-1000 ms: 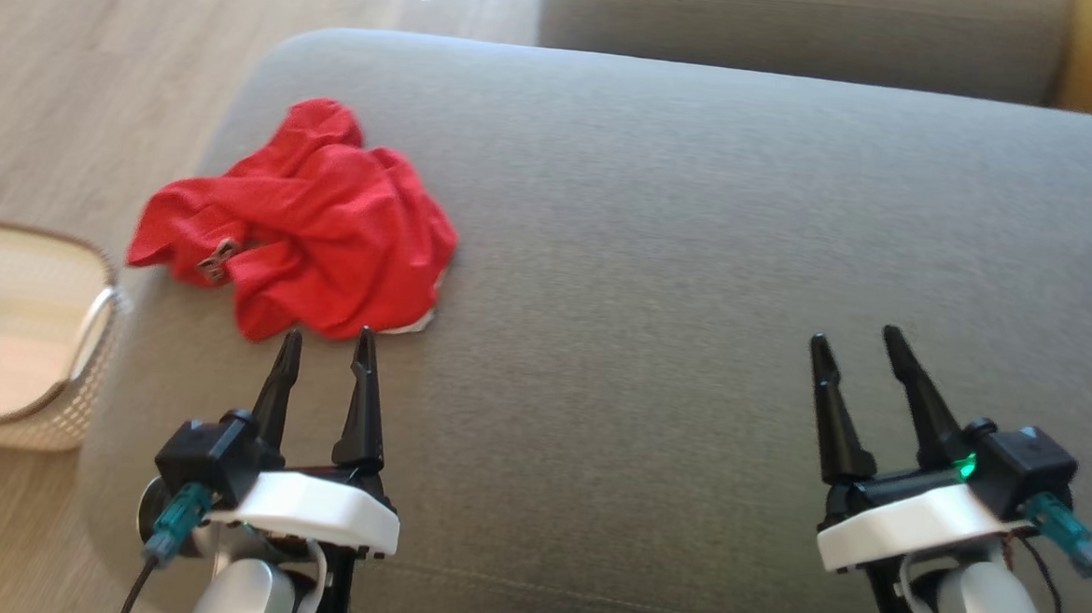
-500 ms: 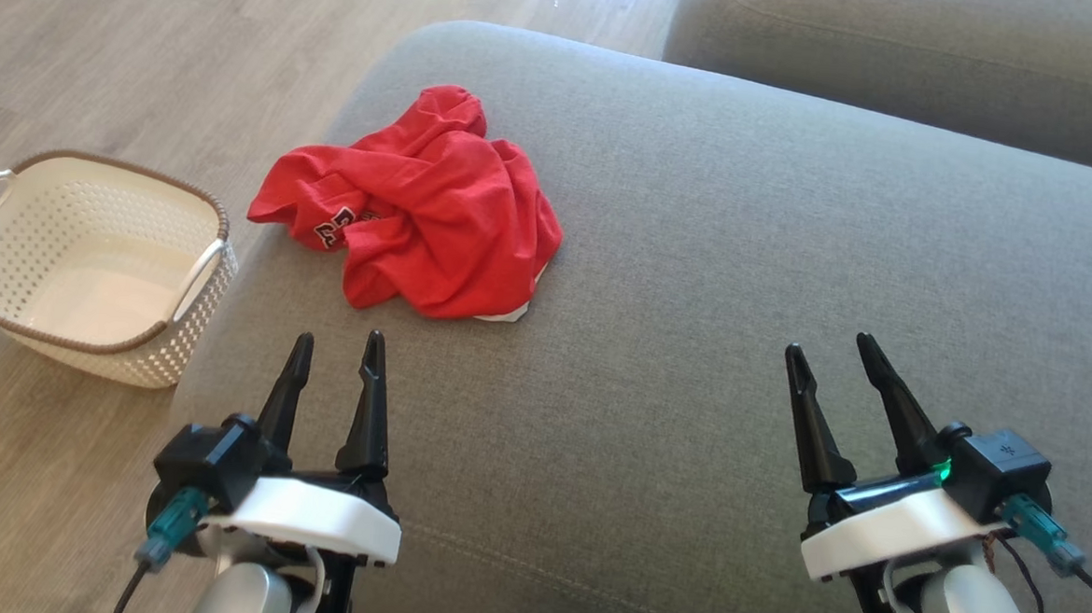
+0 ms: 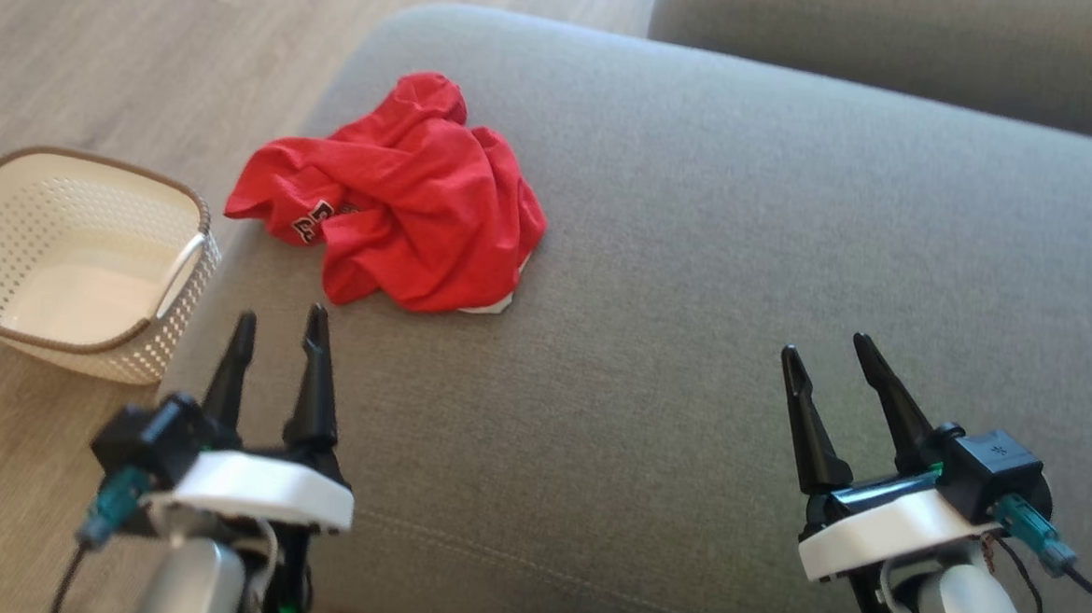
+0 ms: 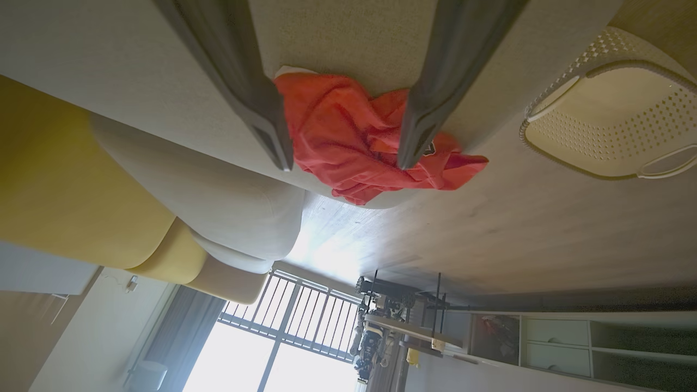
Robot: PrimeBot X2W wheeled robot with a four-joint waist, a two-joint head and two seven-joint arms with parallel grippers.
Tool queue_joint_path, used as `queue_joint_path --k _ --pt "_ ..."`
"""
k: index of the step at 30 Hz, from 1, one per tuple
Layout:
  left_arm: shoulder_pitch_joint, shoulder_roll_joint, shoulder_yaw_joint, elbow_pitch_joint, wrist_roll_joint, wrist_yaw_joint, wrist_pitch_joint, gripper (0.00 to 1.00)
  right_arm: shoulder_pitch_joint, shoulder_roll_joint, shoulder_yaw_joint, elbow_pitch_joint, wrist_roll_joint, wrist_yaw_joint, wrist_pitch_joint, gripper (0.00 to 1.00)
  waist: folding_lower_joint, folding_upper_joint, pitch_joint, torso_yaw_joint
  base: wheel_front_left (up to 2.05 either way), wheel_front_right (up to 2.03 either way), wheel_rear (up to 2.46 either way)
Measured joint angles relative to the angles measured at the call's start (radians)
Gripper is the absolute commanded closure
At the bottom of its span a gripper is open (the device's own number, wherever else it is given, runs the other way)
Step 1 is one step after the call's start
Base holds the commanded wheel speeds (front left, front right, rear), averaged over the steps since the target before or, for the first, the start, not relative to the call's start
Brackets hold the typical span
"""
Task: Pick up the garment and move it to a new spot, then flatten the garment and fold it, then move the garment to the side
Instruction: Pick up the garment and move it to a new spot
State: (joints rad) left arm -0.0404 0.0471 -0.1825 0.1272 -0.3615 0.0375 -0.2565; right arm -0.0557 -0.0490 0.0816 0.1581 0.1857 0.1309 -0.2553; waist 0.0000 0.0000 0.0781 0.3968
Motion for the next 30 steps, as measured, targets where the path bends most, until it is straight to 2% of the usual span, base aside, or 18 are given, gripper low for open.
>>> queue_joint_path --k 3,7,10,13,17,18,25,30 --pt "-0.054 0.002 0.035 0.06 0.0 -0.031 0.0 0.0 -0.005 0.0 -0.005 -0.009 -0.041 0.0 0.001 0.0 0.0 0.0 0.026 -0.013 0.0 0.0 0.0" --pt "-0.158 0.039 0.072 0.146 -0.002 -0.038 0.012 0.0 -0.039 0.0 -0.002 -0.064 -0.099 0.0 0.016 0.0 0.0 0.0 0.075 -0.035 0.0 0.0 0.0" --pt "-0.267 0.083 0.093 0.224 -0.002 -0.029 0.093 0.0 -0.088 -0.001 0.0 -0.114 -0.119 0.0 0.037 0.0 0.0 0.0 0.123 -0.055 0.0 0.0 0.0" --pt "-0.377 0.122 0.1 0.297 -0.006 -0.038 0.184 0.0 -0.118 -0.002 0.003 -0.161 -0.136 0.0 0.056 0.0 0.0 0.0 0.174 -0.076 0.0 0.0 0.0" --pt "-0.515 0.17 0.099 0.414 -0.031 -0.082 0.304 0.0 -0.137 -0.003 0.005 -0.196 -0.156 0.0 0.072 0.0 0.0 0.0 0.244 -0.11 0.0 0.0 0.0" --pt "-0.571 0.191 0.097 0.48 -0.044 -0.1 0.363 0.0 -0.152 -0.003 0.009 -0.209 -0.16 0.0 0.077 0.0 0.0 0.0 0.274 -0.13 0.0 0.0 0.0" --pt "-0.688 0.265 0.078 0.656 -0.045 -0.133 0.477 0.0 -0.185 -0.004 0.026 -0.221 -0.177 0.0 0.076 0.0 0.0001 0.0 0.338 -0.204 0.0 0.0 0.0" --pt "-0.761 0.279 0.063 0.771 -0.045 -0.145 0.504 0.0 -0.185 -0.004 0.025 -0.221 -0.177 0.0 0.073 0.0 0.0001 0.0 0.366 -0.258 0.0 0.0 0.0"
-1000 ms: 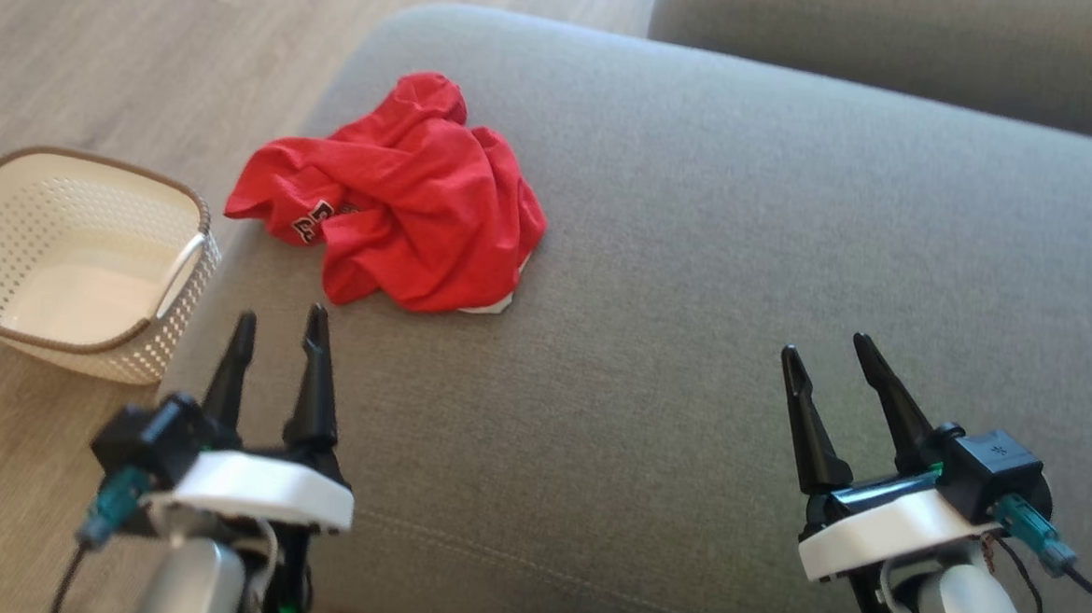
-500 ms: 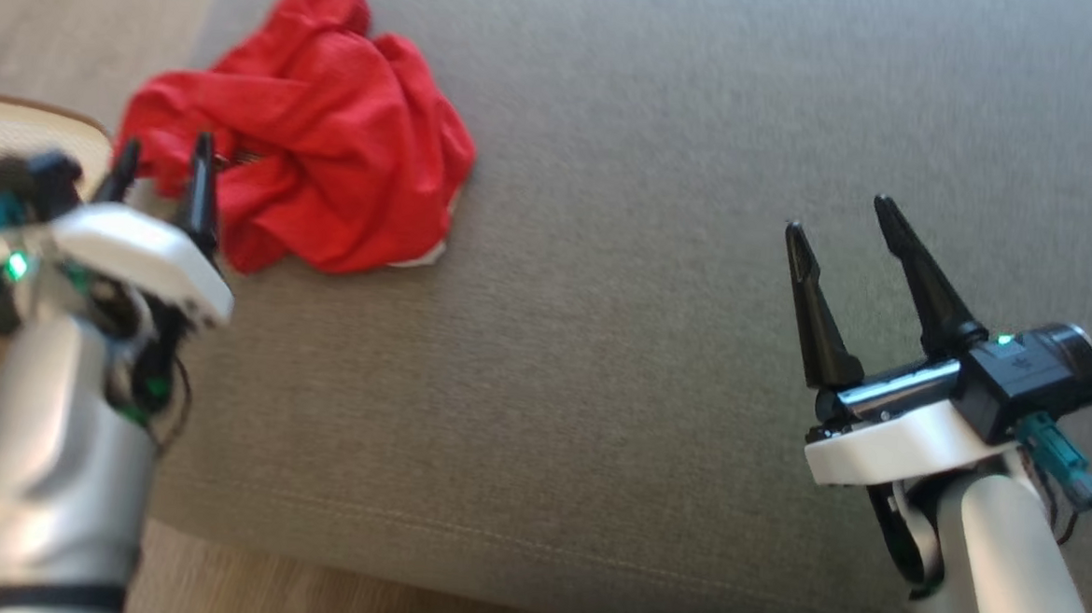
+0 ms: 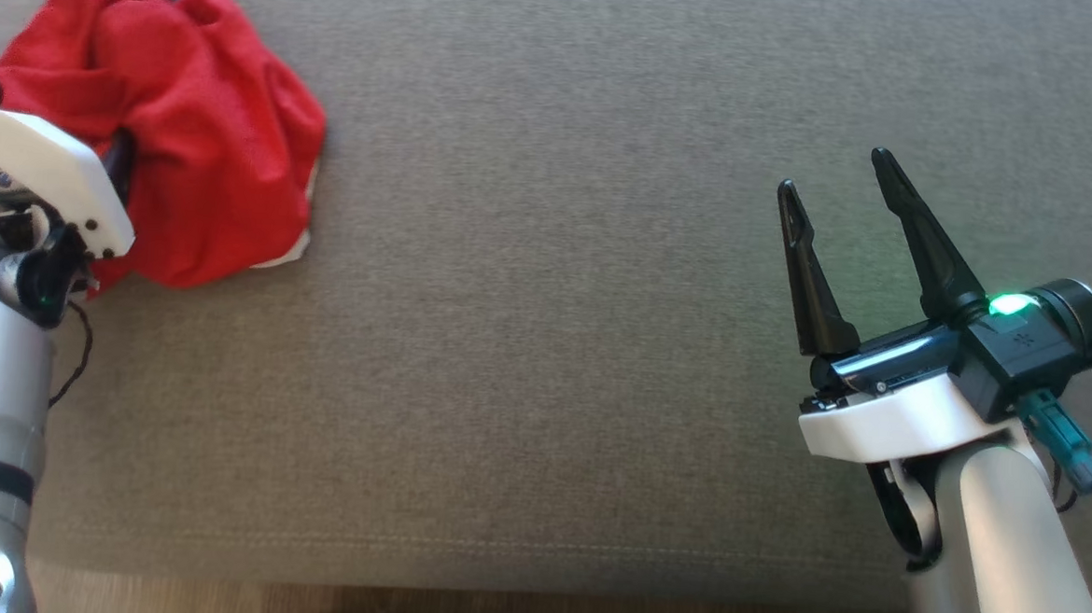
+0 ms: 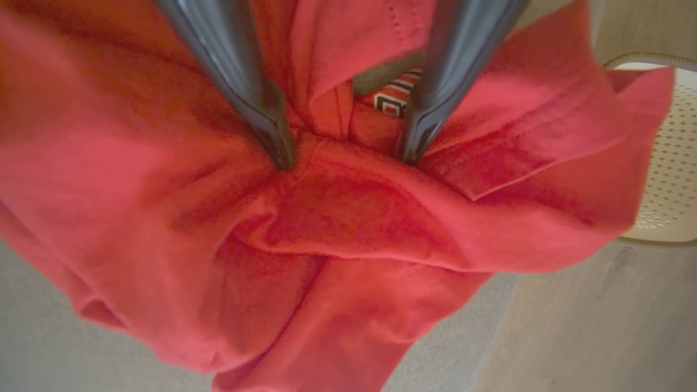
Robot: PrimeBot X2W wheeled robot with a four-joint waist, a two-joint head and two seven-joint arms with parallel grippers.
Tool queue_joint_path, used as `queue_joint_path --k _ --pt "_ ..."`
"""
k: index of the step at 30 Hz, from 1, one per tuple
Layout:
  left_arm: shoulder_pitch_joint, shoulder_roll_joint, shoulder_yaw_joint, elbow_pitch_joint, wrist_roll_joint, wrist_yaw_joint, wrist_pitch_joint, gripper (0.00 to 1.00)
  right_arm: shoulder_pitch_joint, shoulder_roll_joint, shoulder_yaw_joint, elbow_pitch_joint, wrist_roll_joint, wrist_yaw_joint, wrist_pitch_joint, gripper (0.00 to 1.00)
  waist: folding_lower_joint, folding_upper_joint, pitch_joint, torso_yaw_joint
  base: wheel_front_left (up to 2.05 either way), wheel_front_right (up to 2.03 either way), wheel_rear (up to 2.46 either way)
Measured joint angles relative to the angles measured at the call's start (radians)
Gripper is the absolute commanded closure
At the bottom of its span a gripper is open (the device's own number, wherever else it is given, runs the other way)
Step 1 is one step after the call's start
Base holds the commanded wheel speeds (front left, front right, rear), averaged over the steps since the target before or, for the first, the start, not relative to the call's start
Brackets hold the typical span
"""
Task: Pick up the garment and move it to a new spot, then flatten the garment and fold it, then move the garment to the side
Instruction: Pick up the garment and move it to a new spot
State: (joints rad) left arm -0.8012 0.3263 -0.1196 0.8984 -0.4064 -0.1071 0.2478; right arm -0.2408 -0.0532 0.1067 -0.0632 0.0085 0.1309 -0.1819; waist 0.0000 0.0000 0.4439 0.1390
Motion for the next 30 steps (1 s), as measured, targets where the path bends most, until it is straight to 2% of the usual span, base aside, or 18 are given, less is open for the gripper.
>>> queue_joint_path --k 1,2,3,9,17,21,24,30 --pt "-0.011 0.001 0.0 0.024 0.0 0.0 0.009 0.0 0.0 0.0 -0.001 0.0 0.0 0.0 -0.004 0.0 0.0 0.0 0.003 -0.008 0.0 0.0 0.0" --pt "-0.02 0.001 -0.002 0.045 -0.003 -0.004 0.02 0.27 0.0 0.0 -0.001 0.001 0.0 0.0 -0.005 0.0 0.0 0.0 0.004 -0.016 0.0 0.0 0.0" --pt "-0.028 0.001 0.001 0.06 -0.015 -0.007 0.027 1.0 -0.001 0.0 -0.002 0.001 0.0 0.0 -0.005 0.0 0.0 0.0 0.004 -0.022 0.0 0.0 0.0" --pt "-0.056 0.004 -0.022 0.12 -0.055 -0.016 0.017 1.0 -0.006 0.0 -0.004 0.001 0.025 0.0 -0.017 0.0 0.0 0.0 -0.016 -0.036 0.0 0.0 0.0" --pt "-0.044 0.002 -0.04 0.116 -0.054 -0.017 -0.147 1.0 -0.013 0.0 -0.003 0.007 0.03 0.0 -0.02 0.0 0.0 0.0 -0.087 -0.029 0.0 0.0 0.0" --pt "-0.044 0.001 -0.05 0.052 -0.055 -0.018 -0.263 1.0 -0.001 0.0 -0.003 0.024 0.045 0.0 -0.022 0.0 0.0 0.0 -0.131 -0.02 0.0 0.0 0.0" --pt "-0.045 -0.003 -0.062 -0.046 -0.072 -0.018 -0.371 1.0 0.024 0.0 -0.002 0.038 0.054 0.0 -0.03 0.0 0.0 0.0 -0.168 -0.015 0.0 0.0 0.0" --pt "-0.027 -0.025 -0.09 -0.242 -0.104 -0.017 -0.4 1.0 0.051 0.0 -0.002 0.058 0.077 0.0 -0.04 0.0 0.0 0.0 -0.247 -0.012 0.0 0.0 0.0"
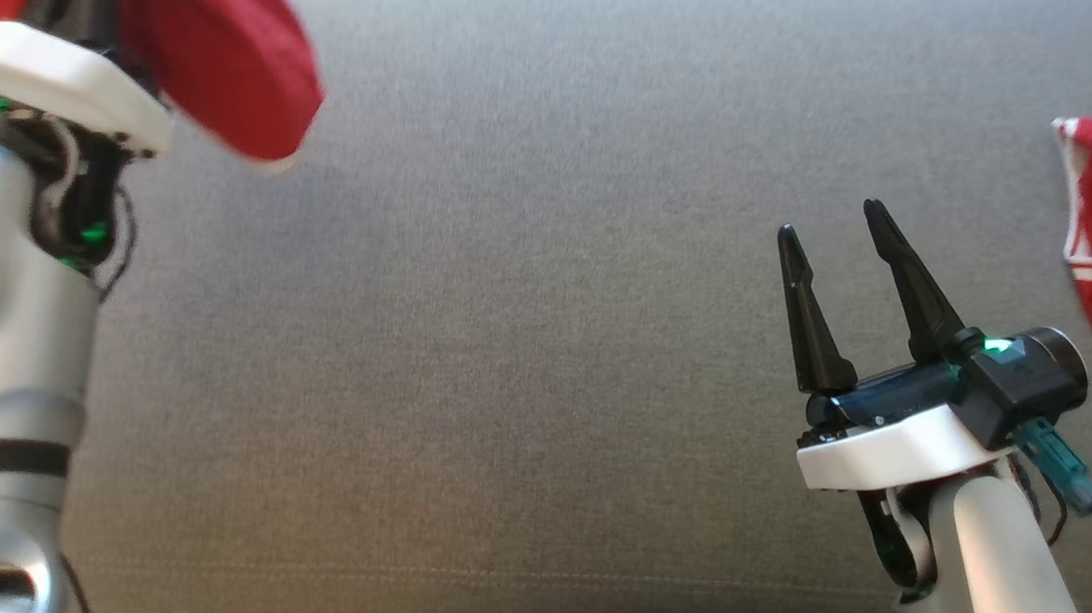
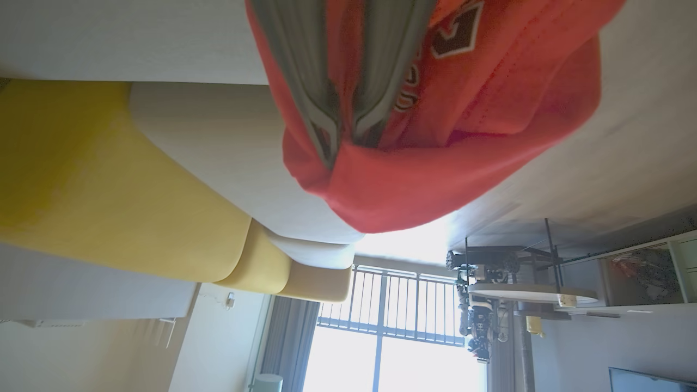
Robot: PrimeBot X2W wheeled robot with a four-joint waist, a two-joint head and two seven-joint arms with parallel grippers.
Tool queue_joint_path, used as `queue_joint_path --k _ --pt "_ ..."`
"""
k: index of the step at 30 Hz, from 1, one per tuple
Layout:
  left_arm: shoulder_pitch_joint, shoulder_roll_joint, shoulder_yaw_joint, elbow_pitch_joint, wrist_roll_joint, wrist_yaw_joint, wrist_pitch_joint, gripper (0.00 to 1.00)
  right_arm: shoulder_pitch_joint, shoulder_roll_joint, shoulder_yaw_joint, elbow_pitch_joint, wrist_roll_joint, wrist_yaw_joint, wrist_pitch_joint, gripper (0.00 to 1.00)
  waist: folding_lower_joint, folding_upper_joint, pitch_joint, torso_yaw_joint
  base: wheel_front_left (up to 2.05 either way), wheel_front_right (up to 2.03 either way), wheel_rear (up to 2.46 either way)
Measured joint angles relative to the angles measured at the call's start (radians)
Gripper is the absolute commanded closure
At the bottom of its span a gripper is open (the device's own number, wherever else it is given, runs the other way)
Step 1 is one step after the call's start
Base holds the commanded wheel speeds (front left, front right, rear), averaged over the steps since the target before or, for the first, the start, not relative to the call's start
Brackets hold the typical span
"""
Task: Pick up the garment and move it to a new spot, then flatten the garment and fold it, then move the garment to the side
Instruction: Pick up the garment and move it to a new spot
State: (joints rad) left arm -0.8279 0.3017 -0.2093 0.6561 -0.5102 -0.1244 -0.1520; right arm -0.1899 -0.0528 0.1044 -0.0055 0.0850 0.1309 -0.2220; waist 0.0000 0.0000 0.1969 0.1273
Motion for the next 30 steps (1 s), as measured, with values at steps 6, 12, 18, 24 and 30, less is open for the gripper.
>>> queue_joint_path --k 6,12,18,24,30 --pt "0.082 -0.065 -0.012 -0.223 -0.052 0.022 0.078 1.0 0.01 0.0 0.002 0.007 0.016 0.0 -0.012 0.0 0.0 0.0 -0.049 -0.029 0.0 0.0 0.0" --pt "0.146 -0.128 -0.051 -0.428 -0.102 0.06 0.174 1.0 0.022 0.0 0.005 0.011 0.033 0.0 -0.018 0.0 0.0 0.0 -0.055 -0.093 0.0 0.0 0.0" --pt "0.193 -0.132 -0.087 -0.531 -0.09 0.111 0.233 1.0 0.021 0.0 0.011 0.012 0.055 0.0 -0.026 0.0 0.0 0.0 -0.044 -0.174 0.0 0.0 0.0" --pt "0.195 -0.149 -0.125 -0.546 -0.073 0.133 0.247 1.0 0.019 0.0 0.014 0.015 0.077 0.0 -0.031 0.0 0.0 0.0 -0.028 -0.25 0.0 0.0 0.0" --pt "0.202 -0.209 -0.201 -0.504 -0.074 0.124 0.248 1.0 0.017 0.0 0.024 0.015 0.092 0.0 -0.031 0.0 0.0 0.0 -0.006 -0.332 0.0 0.0 0.0"
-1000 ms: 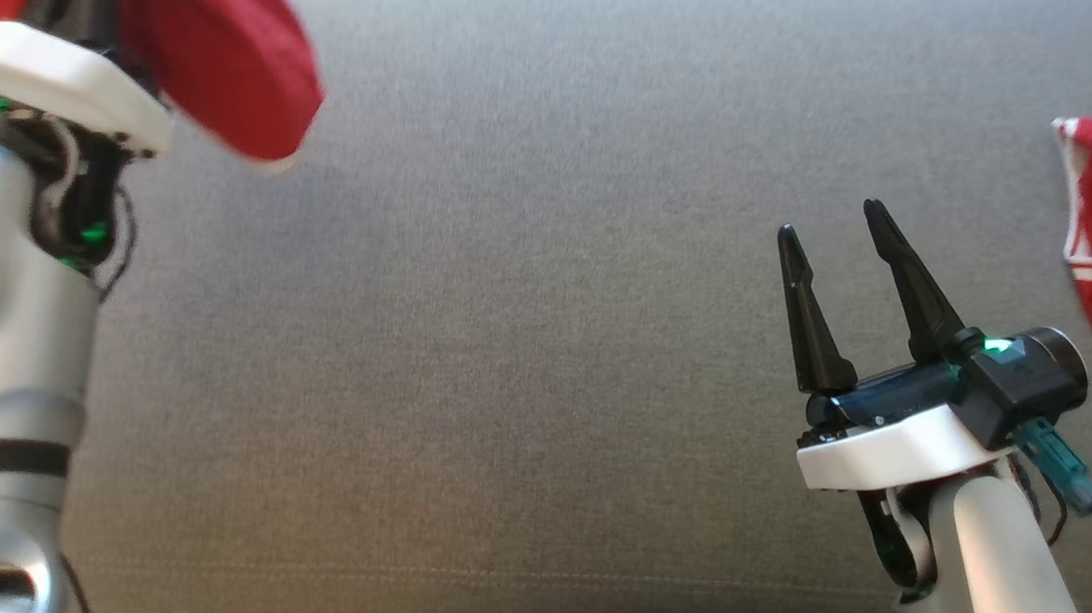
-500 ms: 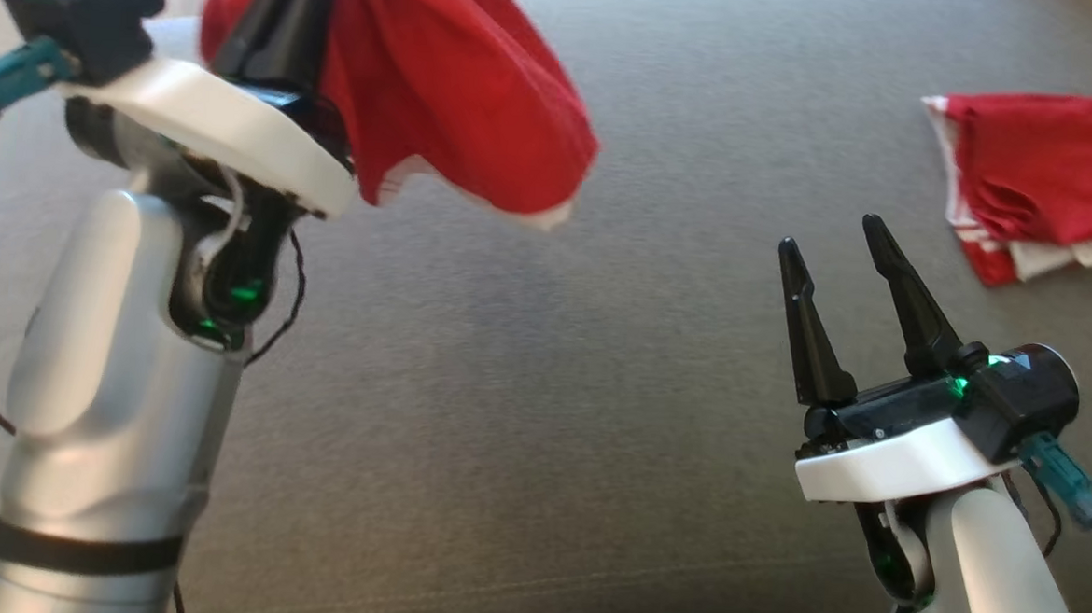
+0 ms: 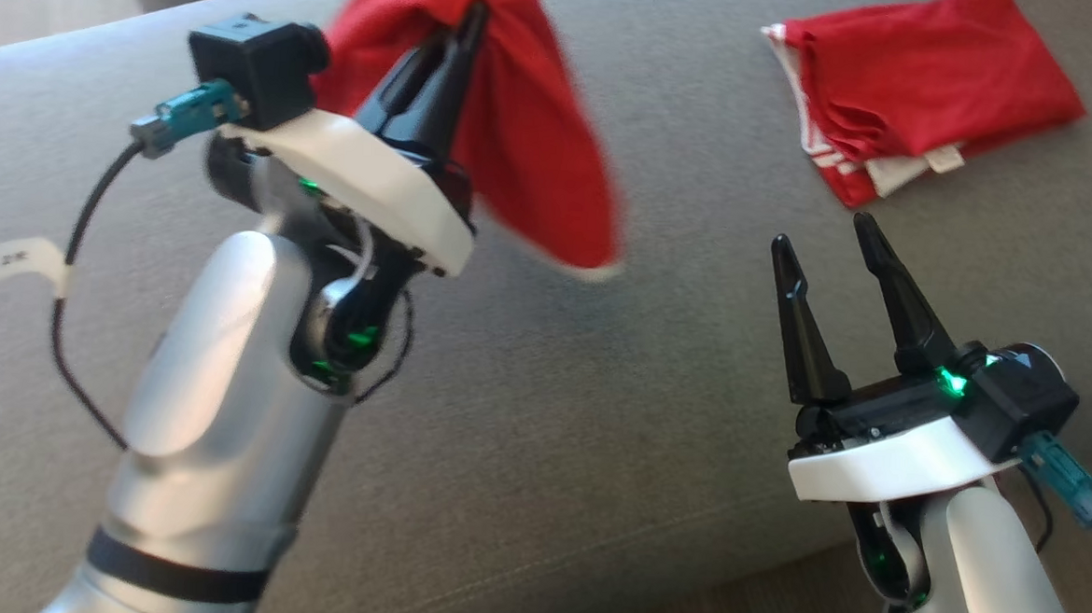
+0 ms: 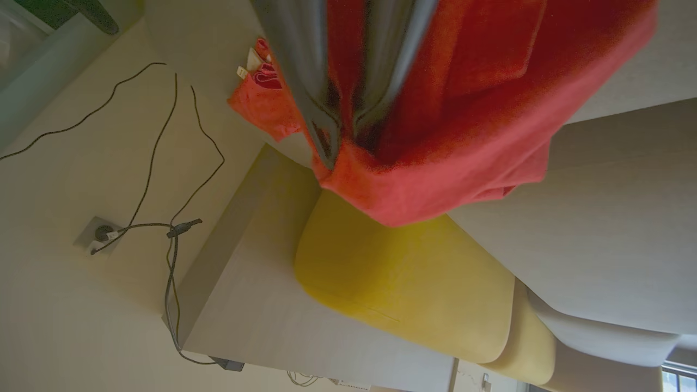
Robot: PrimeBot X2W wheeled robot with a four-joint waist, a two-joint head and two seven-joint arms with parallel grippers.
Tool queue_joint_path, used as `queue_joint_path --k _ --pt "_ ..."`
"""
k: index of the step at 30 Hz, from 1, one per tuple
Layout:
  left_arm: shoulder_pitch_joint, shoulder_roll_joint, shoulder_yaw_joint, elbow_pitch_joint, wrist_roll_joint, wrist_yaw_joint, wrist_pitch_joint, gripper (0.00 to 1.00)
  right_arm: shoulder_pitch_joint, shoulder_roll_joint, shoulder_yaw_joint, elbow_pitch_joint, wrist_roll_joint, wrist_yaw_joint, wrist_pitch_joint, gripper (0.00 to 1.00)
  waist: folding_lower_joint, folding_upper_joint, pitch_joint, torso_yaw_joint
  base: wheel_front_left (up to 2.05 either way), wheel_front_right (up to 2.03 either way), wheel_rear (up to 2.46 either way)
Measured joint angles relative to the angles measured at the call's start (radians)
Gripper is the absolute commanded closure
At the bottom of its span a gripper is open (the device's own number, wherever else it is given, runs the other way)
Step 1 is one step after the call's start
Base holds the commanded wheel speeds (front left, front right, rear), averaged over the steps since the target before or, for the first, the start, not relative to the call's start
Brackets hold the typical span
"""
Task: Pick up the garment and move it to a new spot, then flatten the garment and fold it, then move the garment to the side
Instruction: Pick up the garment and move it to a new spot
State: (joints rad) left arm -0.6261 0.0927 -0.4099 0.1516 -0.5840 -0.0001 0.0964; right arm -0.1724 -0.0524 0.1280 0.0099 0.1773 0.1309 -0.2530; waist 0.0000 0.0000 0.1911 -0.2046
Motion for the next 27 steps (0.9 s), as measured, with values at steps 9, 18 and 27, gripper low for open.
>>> queue_joint_path --k 9,18,27 --pt "-0.044 -0.013 0.033 0.254 -0.004 0.085 -0.026 0.0 -0.002 0.0 0.007 -0.013 0.021 0.0 -0.002 0.0 0.0 0.0 0.031 -0.074 0.0 0.0 0.0" --pt "-0.056 0.044 0.081 0.435 0.016 0.08 -0.153 0.0 -0.002 0.0 -0.008 -0.021 0.024 0.0 -0.002 0.0 0.0 0.0 0.039 -0.052 0.0 0.0 0.0" --pt "0.032 0.113 0.129 0.26 0.033 0.044 -0.328 0.0 0.004 0.0 -0.031 0.011 -0.015 0.0 -0.002 0.0 0.0 0.0 -0.001 0.072 0.0 0.0 0.0"
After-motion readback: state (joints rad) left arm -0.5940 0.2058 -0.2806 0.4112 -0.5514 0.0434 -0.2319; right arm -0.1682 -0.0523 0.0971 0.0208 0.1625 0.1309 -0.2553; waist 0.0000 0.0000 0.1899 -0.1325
